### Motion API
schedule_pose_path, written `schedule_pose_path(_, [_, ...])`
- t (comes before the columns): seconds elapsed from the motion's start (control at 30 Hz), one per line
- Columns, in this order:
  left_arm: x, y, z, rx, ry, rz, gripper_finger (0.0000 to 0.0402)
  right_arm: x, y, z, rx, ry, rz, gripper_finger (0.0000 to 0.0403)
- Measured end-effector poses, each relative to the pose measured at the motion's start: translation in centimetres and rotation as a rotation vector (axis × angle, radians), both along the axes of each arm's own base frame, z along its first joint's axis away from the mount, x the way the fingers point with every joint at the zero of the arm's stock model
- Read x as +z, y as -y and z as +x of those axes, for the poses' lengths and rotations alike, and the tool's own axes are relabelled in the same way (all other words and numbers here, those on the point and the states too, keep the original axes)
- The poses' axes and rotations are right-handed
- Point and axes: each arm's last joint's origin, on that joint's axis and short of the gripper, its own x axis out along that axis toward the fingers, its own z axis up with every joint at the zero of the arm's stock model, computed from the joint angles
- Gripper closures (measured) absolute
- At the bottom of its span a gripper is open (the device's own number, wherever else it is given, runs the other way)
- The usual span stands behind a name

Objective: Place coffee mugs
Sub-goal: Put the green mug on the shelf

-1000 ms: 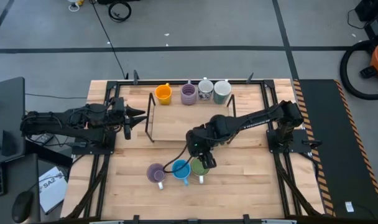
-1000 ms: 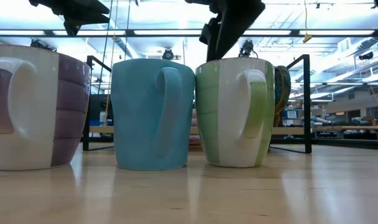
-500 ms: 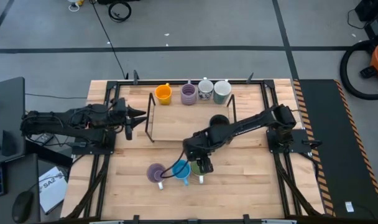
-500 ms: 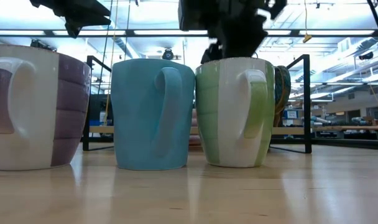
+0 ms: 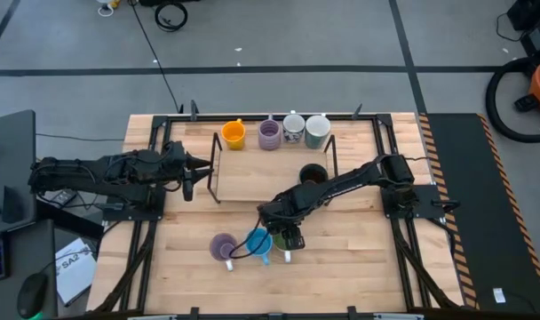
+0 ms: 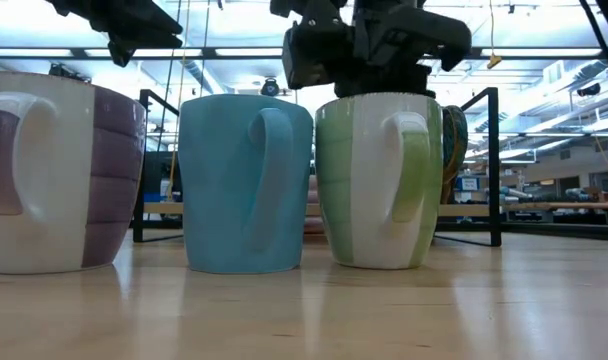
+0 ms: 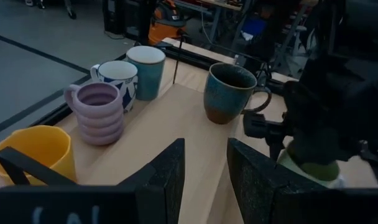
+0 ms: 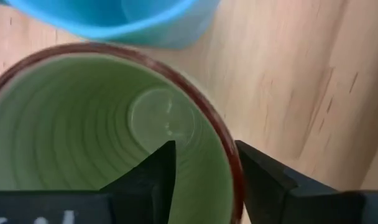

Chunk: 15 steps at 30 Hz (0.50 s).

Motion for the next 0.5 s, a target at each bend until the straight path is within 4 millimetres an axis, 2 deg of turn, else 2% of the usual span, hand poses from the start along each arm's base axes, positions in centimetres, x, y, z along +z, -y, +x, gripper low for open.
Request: schedule_pose_path(0.5, [0.11, 0.17, 0.08, -0.048, 0.02, -0.045, 0.0276, -0.32, -0.15, 0.02, 0.028, -0.005, -0.011, 0.0324])
